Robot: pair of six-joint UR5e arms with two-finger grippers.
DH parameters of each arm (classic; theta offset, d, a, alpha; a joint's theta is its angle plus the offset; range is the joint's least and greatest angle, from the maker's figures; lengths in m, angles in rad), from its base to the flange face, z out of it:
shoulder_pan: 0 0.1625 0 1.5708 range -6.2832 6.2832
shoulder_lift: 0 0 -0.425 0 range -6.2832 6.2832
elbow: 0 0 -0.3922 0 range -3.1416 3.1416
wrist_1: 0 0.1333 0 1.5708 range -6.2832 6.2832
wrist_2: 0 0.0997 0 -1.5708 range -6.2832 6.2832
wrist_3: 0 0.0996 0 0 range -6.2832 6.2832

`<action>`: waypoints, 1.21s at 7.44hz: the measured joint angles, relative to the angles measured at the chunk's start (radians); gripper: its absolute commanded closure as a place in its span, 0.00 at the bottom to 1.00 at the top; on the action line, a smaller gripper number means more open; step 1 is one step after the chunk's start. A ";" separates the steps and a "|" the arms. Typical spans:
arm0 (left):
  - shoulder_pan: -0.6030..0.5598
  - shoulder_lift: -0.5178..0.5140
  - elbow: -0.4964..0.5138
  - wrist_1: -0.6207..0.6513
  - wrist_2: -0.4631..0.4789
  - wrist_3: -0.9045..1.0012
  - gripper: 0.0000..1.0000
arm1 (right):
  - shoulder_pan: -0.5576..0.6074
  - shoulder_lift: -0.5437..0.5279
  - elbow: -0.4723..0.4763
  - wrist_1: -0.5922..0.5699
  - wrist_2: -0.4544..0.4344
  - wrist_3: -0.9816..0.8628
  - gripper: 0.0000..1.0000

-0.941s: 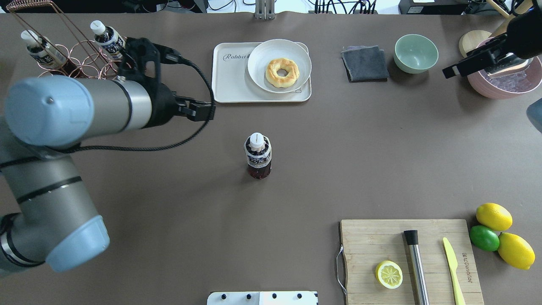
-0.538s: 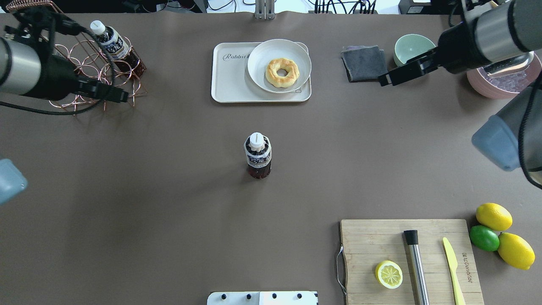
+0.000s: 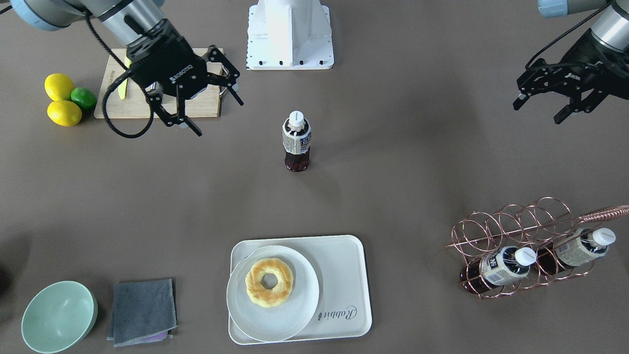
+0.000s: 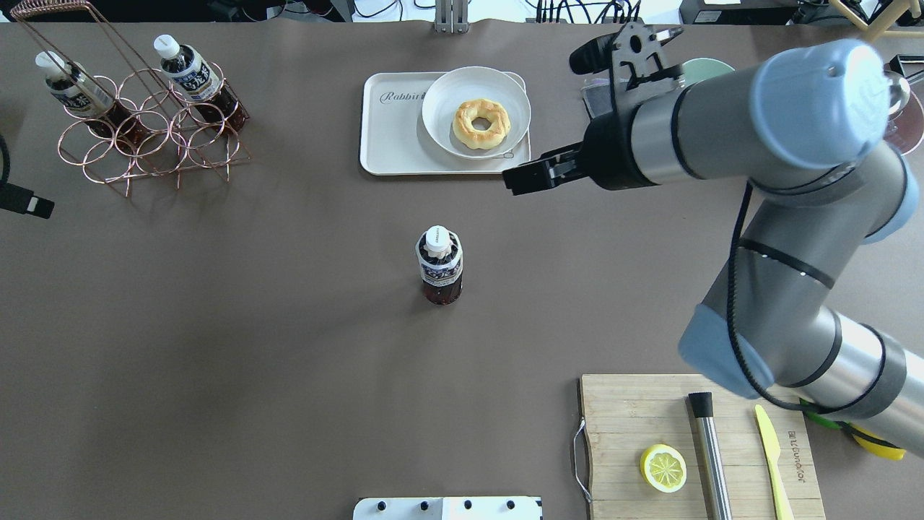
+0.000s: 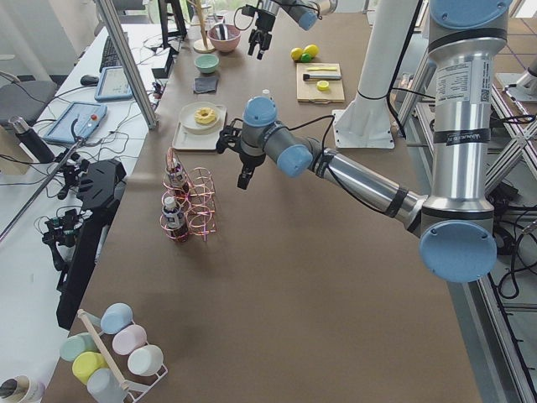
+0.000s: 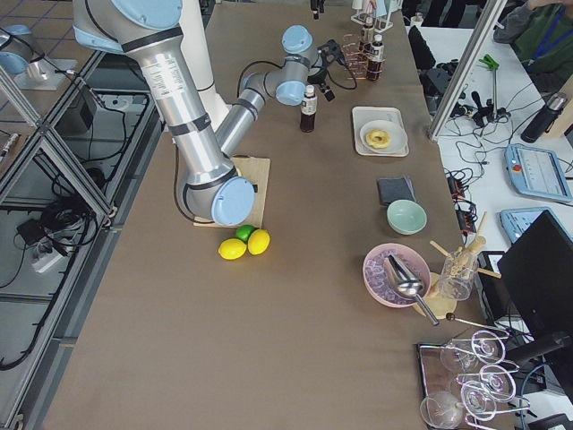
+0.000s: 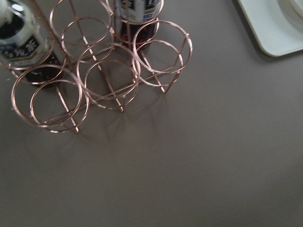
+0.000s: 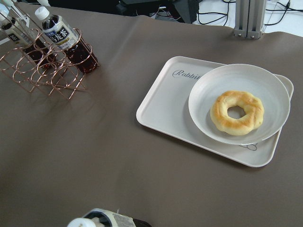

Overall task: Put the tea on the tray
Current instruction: 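Lower the right gripper onto the standing tea bottle and grasp it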

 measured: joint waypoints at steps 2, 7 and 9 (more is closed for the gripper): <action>-0.075 0.058 0.056 0.003 -0.025 0.151 0.00 | -0.155 0.095 0.000 -0.118 -0.229 0.039 0.00; -0.148 0.100 0.149 0.013 -0.027 0.276 0.01 | -0.384 0.171 -0.061 -0.203 -0.621 0.101 0.05; -0.177 0.113 0.161 0.015 -0.027 0.302 0.01 | -0.395 0.188 -0.105 -0.200 -0.667 0.111 0.14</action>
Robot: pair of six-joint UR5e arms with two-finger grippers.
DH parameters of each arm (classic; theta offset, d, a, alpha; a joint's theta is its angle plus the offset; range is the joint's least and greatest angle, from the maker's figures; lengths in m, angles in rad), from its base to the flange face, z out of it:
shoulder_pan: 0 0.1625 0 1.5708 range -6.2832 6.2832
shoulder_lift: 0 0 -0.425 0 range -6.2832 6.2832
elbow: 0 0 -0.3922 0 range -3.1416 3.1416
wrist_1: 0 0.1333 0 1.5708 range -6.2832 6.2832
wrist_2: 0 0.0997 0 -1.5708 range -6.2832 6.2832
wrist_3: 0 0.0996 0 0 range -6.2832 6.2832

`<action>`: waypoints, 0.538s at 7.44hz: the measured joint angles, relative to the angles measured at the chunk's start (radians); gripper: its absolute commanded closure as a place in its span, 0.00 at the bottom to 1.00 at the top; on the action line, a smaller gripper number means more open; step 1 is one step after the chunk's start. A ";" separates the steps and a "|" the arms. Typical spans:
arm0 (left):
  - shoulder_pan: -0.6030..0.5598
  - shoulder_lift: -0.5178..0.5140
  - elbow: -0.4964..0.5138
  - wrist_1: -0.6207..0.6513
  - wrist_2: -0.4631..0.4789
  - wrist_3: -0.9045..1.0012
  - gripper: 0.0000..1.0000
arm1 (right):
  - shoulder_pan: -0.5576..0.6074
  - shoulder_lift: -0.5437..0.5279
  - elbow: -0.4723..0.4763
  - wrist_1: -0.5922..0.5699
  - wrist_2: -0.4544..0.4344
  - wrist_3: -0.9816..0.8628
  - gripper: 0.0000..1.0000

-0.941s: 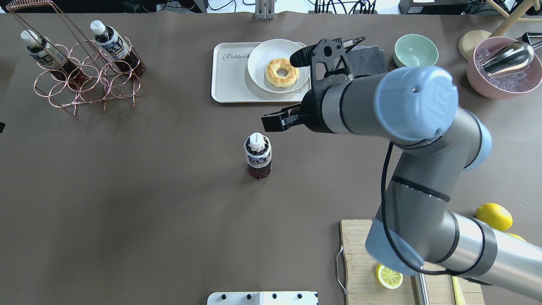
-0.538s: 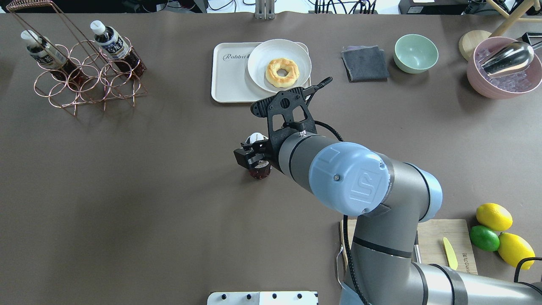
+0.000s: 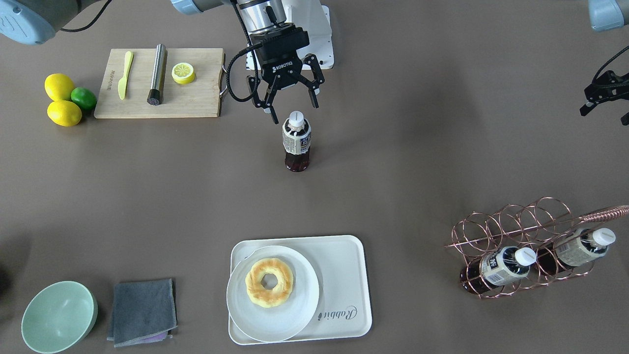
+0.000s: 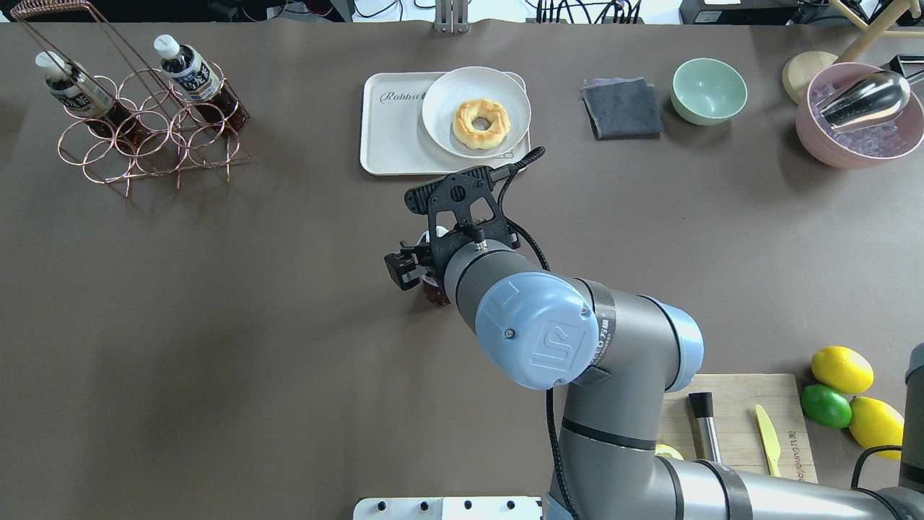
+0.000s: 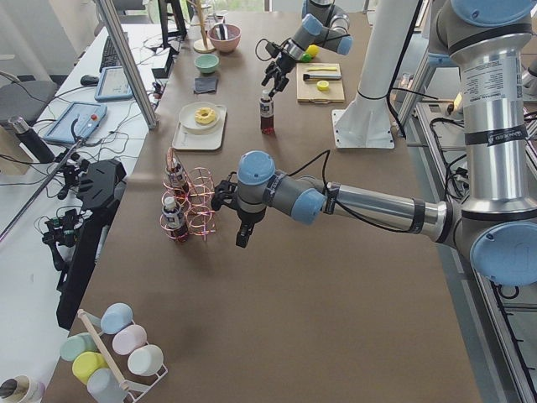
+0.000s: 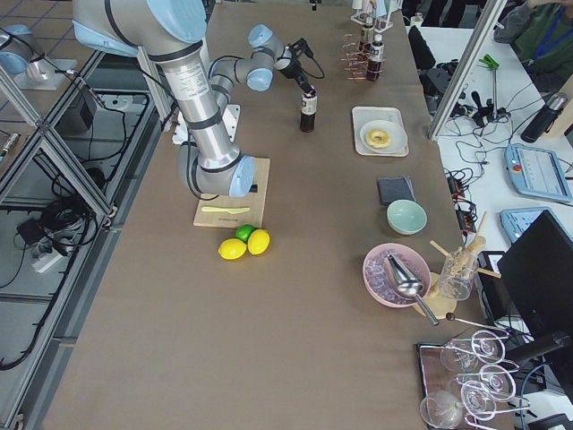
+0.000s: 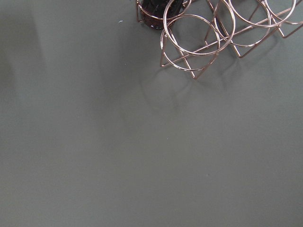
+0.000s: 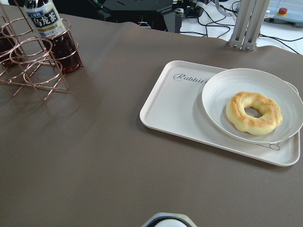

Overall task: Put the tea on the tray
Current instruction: 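Lower the right gripper onto the standing tea bottle and grasp it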

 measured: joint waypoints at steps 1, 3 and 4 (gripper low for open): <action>-0.005 0.001 0.001 0.001 0.000 0.009 0.01 | -0.001 0.000 -0.013 0.004 -0.007 -0.002 0.16; -0.007 0.000 0.002 0.001 0.000 0.015 0.01 | -0.001 -0.001 -0.031 0.007 -0.022 -0.005 0.37; -0.007 -0.002 0.002 0.000 0.000 0.015 0.01 | -0.001 -0.001 -0.034 0.008 -0.026 -0.005 0.63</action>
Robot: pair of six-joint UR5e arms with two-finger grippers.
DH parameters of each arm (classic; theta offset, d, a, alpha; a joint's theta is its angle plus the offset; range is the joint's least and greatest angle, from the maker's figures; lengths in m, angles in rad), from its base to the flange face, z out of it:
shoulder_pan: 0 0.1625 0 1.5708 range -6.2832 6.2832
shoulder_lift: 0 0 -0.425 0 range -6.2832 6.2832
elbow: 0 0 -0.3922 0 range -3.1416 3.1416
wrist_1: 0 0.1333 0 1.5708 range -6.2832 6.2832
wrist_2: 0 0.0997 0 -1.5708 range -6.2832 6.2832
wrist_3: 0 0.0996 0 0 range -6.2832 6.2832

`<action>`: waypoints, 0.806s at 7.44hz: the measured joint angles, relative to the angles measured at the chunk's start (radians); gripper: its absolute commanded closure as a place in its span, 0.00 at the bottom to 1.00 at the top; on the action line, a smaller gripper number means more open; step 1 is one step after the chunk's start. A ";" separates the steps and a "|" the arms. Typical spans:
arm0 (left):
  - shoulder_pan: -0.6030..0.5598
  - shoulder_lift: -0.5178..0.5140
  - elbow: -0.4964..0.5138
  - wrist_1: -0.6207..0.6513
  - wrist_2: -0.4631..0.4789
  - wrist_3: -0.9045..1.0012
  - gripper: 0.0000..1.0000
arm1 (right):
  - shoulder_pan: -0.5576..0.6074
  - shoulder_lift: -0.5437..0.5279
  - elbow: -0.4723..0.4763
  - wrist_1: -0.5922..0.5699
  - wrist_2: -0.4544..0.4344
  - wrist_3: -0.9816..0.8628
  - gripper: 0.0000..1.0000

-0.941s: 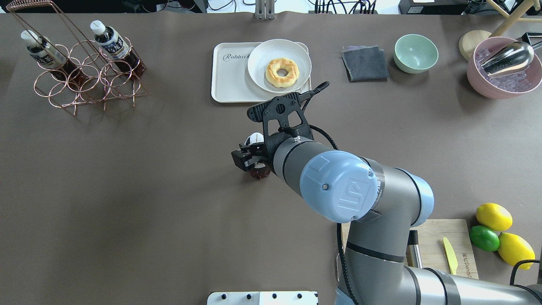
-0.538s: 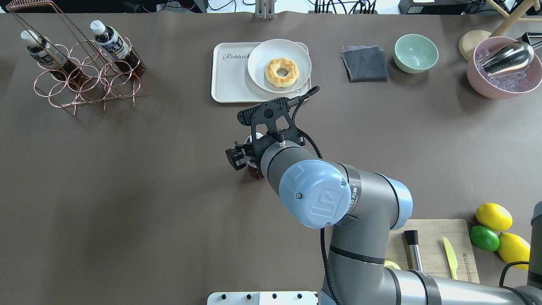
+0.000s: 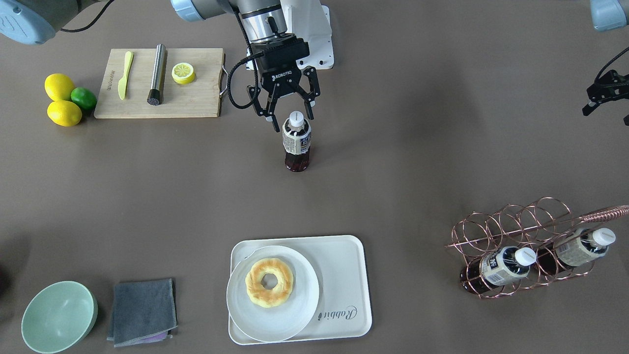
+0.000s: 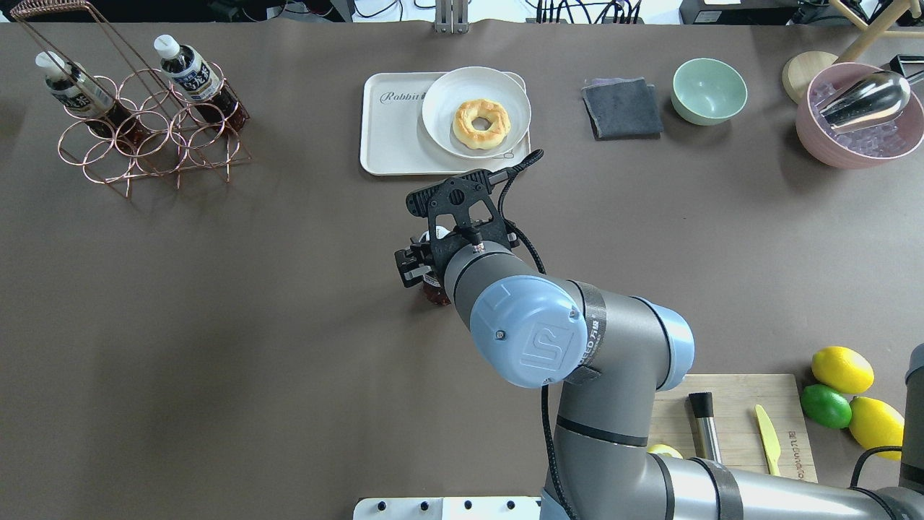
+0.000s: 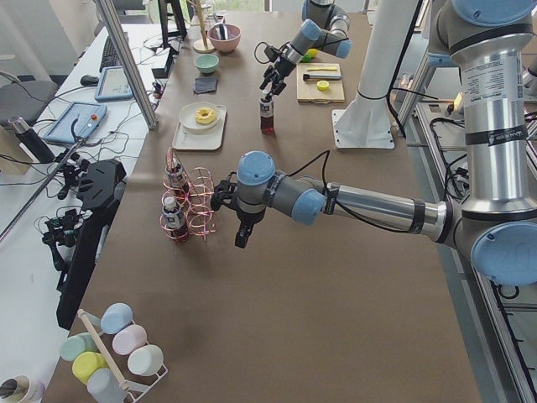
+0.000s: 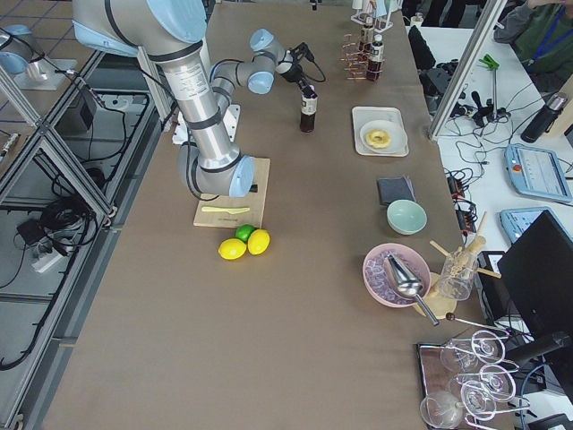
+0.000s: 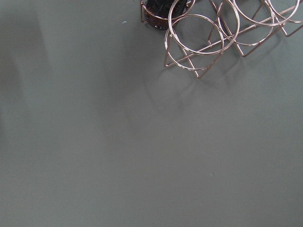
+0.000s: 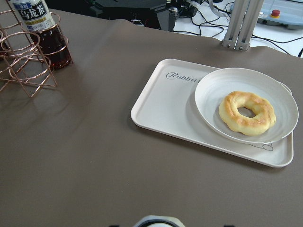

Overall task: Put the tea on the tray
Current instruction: 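Lower the right gripper onto the standing tea bottle and grasp it, then lift the bottle with the right gripper and place it on the tray beside the plate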

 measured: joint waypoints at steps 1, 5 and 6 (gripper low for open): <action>0.000 -0.002 0.000 -0.001 0.000 0.000 0.01 | 0.000 0.002 0.000 0.000 -0.002 0.000 0.99; 0.000 -0.002 -0.001 -0.002 0.000 0.000 0.01 | 0.001 0.019 0.000 0.001 -0.004 0.000 1.00; 0.000 -0.001 -0.003 -0.002 -0.001 0.000 0.01 | 0.009 0.029 0.002 0.000 -0.002 -0.001 1.00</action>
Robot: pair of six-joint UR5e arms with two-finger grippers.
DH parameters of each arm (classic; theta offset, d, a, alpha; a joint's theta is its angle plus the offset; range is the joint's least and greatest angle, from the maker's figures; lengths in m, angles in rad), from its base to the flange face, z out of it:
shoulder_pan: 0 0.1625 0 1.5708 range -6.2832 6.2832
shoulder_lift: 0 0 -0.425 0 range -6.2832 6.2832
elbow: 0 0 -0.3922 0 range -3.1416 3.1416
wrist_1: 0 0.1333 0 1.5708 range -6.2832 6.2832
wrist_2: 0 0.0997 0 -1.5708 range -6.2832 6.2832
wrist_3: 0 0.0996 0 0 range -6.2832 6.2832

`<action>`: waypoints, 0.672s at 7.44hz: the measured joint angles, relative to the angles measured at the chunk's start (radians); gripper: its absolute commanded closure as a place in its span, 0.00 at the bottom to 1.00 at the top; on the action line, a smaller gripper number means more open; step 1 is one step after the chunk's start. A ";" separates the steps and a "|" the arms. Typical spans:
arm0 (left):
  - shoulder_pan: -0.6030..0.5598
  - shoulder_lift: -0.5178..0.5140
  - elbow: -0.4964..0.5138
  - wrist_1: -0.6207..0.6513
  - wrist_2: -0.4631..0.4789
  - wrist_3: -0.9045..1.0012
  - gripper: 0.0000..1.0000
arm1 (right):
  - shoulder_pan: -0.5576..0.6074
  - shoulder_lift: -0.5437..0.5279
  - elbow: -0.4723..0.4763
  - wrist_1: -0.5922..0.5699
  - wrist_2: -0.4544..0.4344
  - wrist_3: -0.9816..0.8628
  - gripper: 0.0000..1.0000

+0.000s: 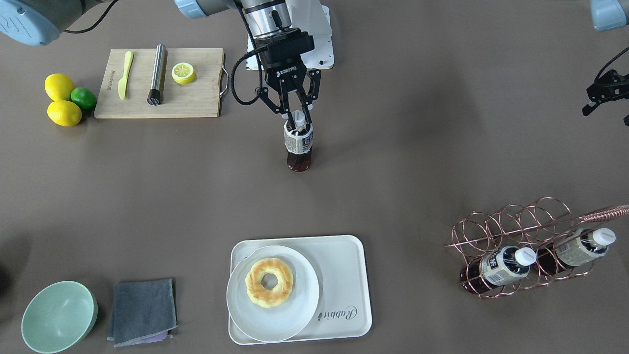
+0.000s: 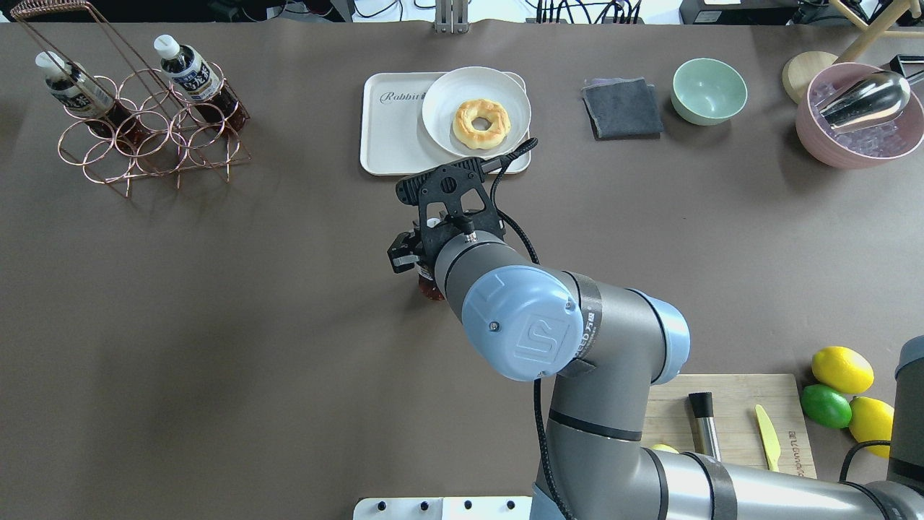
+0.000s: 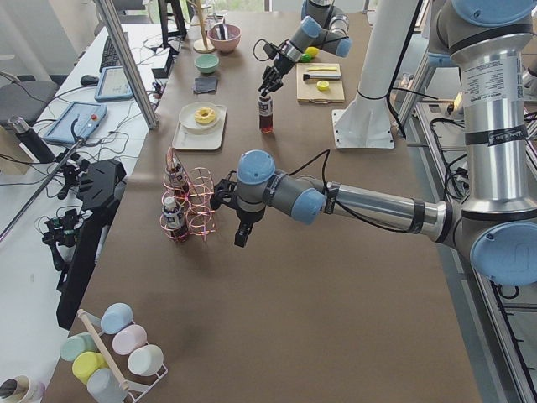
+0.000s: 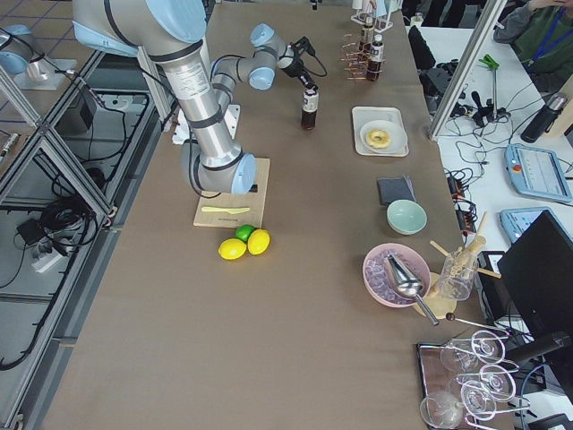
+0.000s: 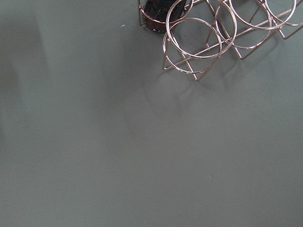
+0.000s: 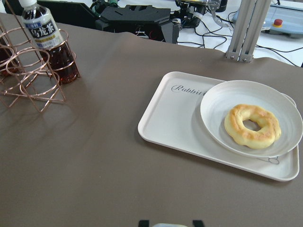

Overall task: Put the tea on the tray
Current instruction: 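Lift the bottle with the right gripper and place it on the tray beside the plate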

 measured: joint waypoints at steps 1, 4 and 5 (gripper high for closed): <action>0.000 0.001 -0.002 0.000 0.000 0.000 0.01 | 0.022 0.020 0.000 -0.003 0.003 -0.003 1.00; -0.002 0.002 -0.006 0.001 -0.001 0.000 0.01 | 0.167 0.124 -0.065 -0.008 0.082 -0.021 1.00; -0.004 0.003 -0.007 0.002 -0.001 0.000 0.01 | 0.215 0.190 -0.149 -0.004 0.115 -0.021 1.00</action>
